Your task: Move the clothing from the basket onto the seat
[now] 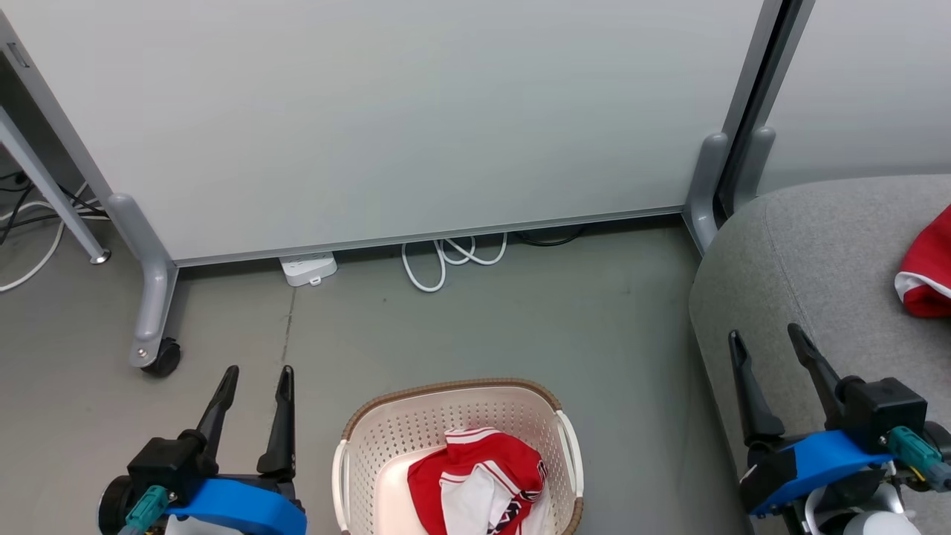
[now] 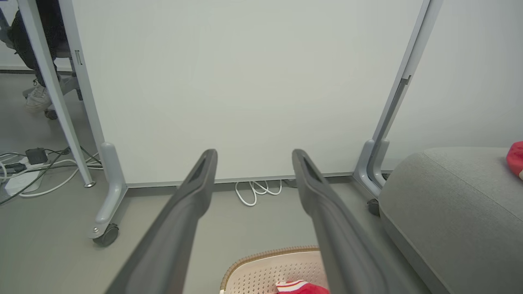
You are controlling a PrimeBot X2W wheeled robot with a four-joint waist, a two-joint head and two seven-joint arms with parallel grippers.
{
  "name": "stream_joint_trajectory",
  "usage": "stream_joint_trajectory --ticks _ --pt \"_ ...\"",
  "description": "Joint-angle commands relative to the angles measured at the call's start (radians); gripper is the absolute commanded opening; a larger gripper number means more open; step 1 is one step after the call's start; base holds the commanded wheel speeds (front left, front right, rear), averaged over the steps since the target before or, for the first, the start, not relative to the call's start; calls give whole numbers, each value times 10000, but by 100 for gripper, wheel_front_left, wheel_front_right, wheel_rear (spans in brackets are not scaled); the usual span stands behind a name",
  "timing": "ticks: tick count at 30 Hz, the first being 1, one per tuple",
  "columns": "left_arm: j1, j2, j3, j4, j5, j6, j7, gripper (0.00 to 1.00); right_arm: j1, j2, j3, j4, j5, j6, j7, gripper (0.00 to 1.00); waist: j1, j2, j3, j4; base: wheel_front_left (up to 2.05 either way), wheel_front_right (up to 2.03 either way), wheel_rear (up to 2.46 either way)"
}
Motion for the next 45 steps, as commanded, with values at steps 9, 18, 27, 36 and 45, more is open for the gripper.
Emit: stream_joint_trajectory --ticks 9,18,27,36,45 --pt "124 -87 29 74 256 -88 -30 100 307 133 -41 -120 136 -3 72 100 0 0 -71 145 0 0 0" --pt "-40 -129 206 -26 345 -110 -30 100 18 167 -26 -154 164 -3 32 100 0 0 317 123 0 0 0" --pt "-879 -193 -62 -7 290 -151 -30 100 -1223 51 278 -389 31 -3 -33 100 0 0 2297 -500 0 0 0" --pt "-2756 208 -851 691 746 -167 -28 100 -3265 235 723 -644 110 -3 -474 100 0 0 5228 -1693 0 0 0" --pt "-4551 1045 -1625 2738 704 -170 104 100 -4687 376 1677 -177 443 -3 -1207 100 0 0 7342 -3389 0 0 0"
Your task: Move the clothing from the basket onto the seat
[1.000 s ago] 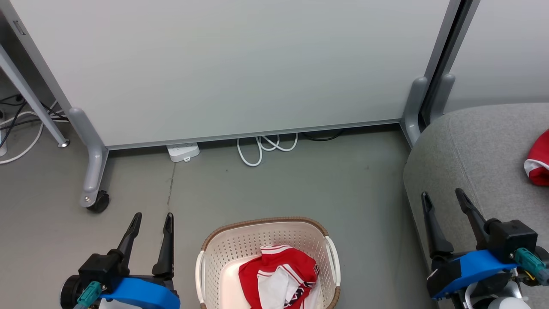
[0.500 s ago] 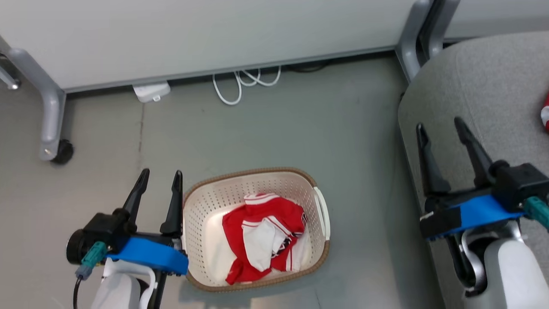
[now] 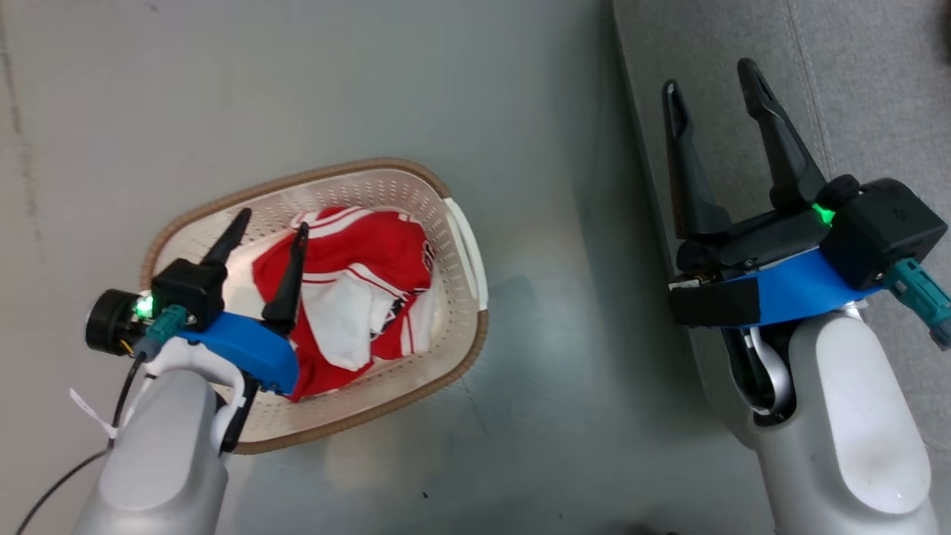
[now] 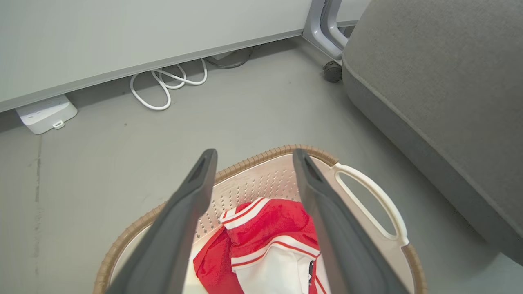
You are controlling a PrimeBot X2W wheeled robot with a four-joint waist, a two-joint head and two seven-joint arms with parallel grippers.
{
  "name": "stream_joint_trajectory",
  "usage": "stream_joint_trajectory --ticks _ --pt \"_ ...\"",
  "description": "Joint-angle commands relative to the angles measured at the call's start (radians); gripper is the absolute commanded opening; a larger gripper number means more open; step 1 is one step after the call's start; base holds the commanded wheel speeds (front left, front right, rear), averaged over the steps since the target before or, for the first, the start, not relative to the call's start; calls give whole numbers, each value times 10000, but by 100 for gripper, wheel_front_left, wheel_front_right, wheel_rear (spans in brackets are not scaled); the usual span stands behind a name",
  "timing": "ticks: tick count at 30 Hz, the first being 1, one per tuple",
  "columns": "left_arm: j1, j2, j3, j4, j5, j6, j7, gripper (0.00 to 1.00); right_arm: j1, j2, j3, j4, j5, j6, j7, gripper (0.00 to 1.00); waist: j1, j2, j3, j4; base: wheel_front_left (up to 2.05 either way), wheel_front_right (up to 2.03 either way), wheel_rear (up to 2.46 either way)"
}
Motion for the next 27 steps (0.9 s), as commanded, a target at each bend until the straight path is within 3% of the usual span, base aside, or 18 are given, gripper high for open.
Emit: stream_joint_trajectory --ticks 1,6,17,27 --pt "-349 254 -75 272 14 -34 76 100 -327 70 166 119 93 -3 -184 100 -4 0 1400 -1404 0 0 0" --pt "-910 729 -509 912 176 -35 365 100 -684 75 491 452 538 -3 -606 100 -4 0 1994 -1976 0 0 0" --pt "-1610 1990 -2479 1992 117 -25 1151 100 -1128 72 1168 1483 1474 -3 -1442 100 -4 0 2672 -2839 0 0 0" --pt "-2250 2673 -3419 2487 834 -10 1790 100 -1216 70 1331 1879 1833 -3 -1758 100 -4 0 2929 -2969 0 0 0"
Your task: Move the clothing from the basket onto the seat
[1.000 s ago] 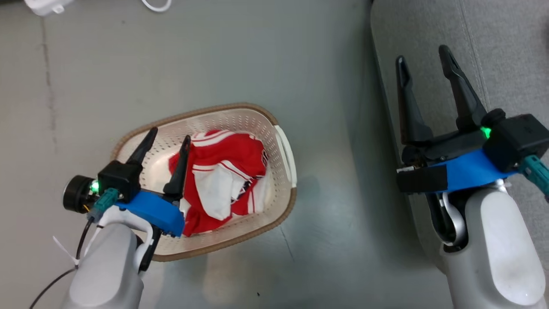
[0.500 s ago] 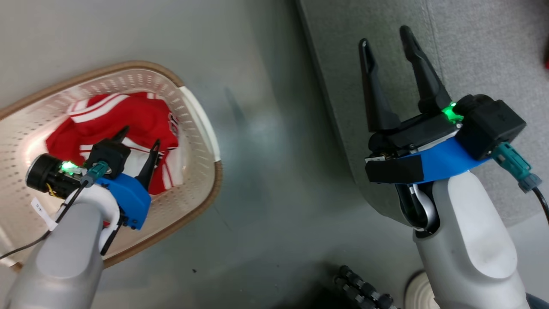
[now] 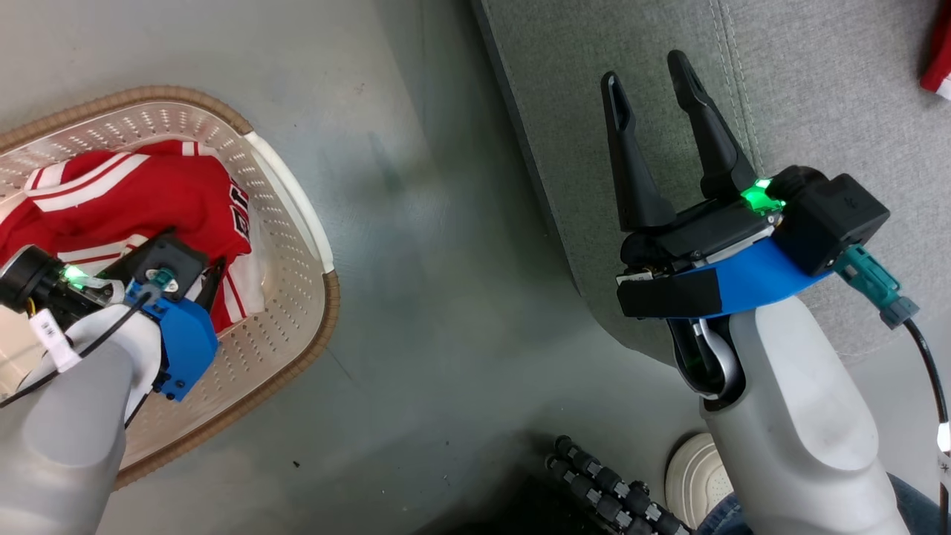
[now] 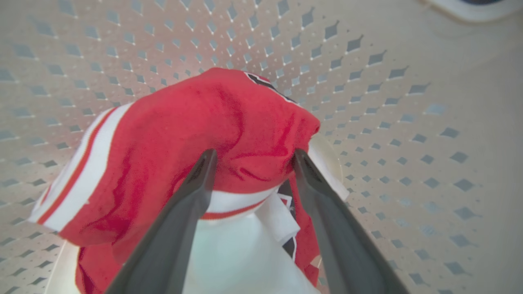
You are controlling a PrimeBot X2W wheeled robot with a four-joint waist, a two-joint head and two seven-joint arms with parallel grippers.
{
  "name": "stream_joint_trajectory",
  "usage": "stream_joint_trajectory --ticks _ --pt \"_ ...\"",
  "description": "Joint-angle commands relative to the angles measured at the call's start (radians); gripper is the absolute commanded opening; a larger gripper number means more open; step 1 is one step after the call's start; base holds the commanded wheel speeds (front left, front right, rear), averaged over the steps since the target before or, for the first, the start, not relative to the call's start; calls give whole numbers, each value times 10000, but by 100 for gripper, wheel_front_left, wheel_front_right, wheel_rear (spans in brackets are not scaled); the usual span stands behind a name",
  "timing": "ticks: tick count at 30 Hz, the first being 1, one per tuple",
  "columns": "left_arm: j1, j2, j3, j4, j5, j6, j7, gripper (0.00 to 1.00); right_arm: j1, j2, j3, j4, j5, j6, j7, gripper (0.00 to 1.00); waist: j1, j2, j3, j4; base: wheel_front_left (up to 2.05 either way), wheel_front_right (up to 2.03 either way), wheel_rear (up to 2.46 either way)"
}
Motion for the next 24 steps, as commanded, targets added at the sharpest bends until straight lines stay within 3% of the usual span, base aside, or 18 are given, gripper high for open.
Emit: stream_joint_trajectory --ticks 1,12,13,15,24 --pt "-140 119 -114 84 117 2 131 100 -157 26 24 11 55 -3 -57 100 -1 0 12 4 0 0 0" --pt "-984 -1 -1318 1183 976 62 2220 100 -64 27 21 55 185 -3 -126 100 -1 0 98 47 0 0 0" --pt "-1012 -41 -1341 1305 978 109 2414 95 -64 27 27 58 197 -3 -129 100 -1 0 97 51 0 0 0" --pt "-1053 -135 -1339 1463 918 199 2677 0 -71 27 39 66 222 -3 -136 100 -1 0 83 55 0 0 0" --pt "-1024 -329 -1313 1616 583 231 2793 0 -125 27 51 134 194 -3 -147 100 -1 0 -9 38 0 0 0"
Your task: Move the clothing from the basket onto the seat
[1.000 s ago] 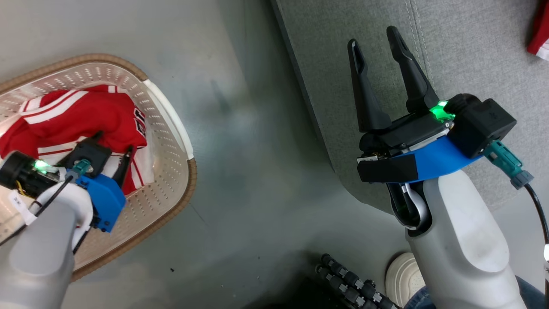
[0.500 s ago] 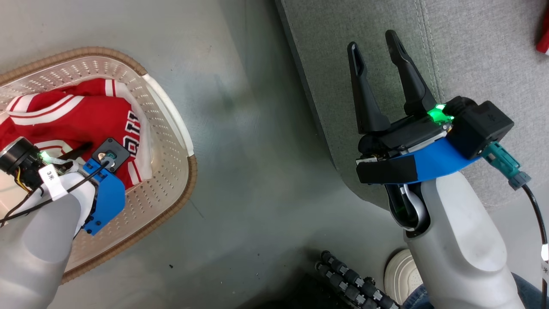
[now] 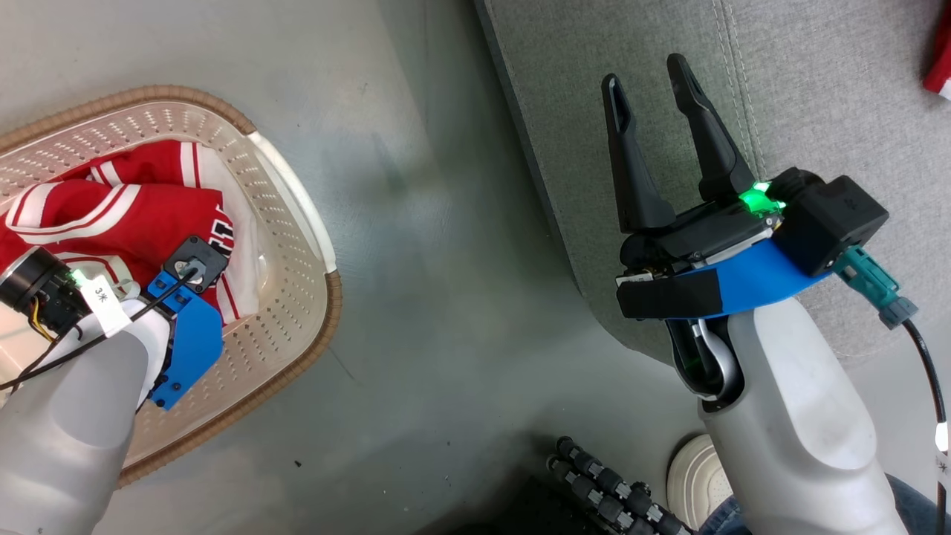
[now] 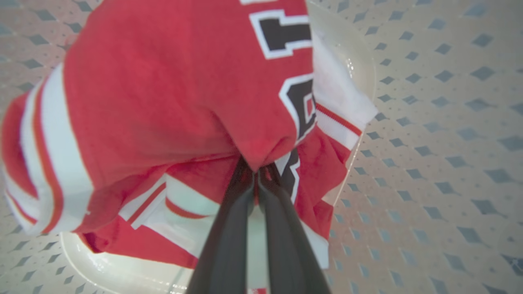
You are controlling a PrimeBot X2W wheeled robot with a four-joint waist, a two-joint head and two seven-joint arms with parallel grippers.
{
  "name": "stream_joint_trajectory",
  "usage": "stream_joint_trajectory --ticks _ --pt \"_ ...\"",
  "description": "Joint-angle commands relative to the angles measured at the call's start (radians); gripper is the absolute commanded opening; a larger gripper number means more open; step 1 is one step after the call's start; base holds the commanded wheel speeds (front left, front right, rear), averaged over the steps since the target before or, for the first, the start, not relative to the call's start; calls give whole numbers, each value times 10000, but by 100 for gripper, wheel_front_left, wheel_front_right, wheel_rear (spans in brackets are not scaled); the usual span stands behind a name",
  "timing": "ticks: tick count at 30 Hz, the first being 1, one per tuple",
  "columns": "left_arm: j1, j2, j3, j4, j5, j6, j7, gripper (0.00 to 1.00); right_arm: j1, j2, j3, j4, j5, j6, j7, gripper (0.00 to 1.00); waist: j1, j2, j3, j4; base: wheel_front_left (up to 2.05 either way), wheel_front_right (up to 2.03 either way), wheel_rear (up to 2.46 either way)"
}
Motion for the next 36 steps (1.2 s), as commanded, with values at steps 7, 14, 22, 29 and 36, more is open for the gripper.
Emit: stream_joint_trajectory --ticks 7,14,22,29,36 --pt "85 80 117 19 -327 118 -94 0 -307 27 242 157 77 -3 -30 100 0 0 -162 -54 0 0 0" --pt "393 -545 366 -76 -917 325 -656 0 -253 20 88 545 -451 -3 -21 100 0 0 -1264 602 0 0 0" --pt "1083 -1842 593 95 -1726 257 -2284 0 340 8 -486 781 -1365 -3 470 100 0 0 -3562 1900 0 0 0" --pt "1681 -2987 760 415 -2631 -36 -3475 0 1461 -37 -1025 548 -2027 -3 1316 100 0 0 -5743 3098 0 0 0" --pt "1900 -3414 254 -25 -3631 -173 -4005 0 2841 -249 -1151 115 -2057 -3 2122 100 0 0 -7449 4041 0 0 0"
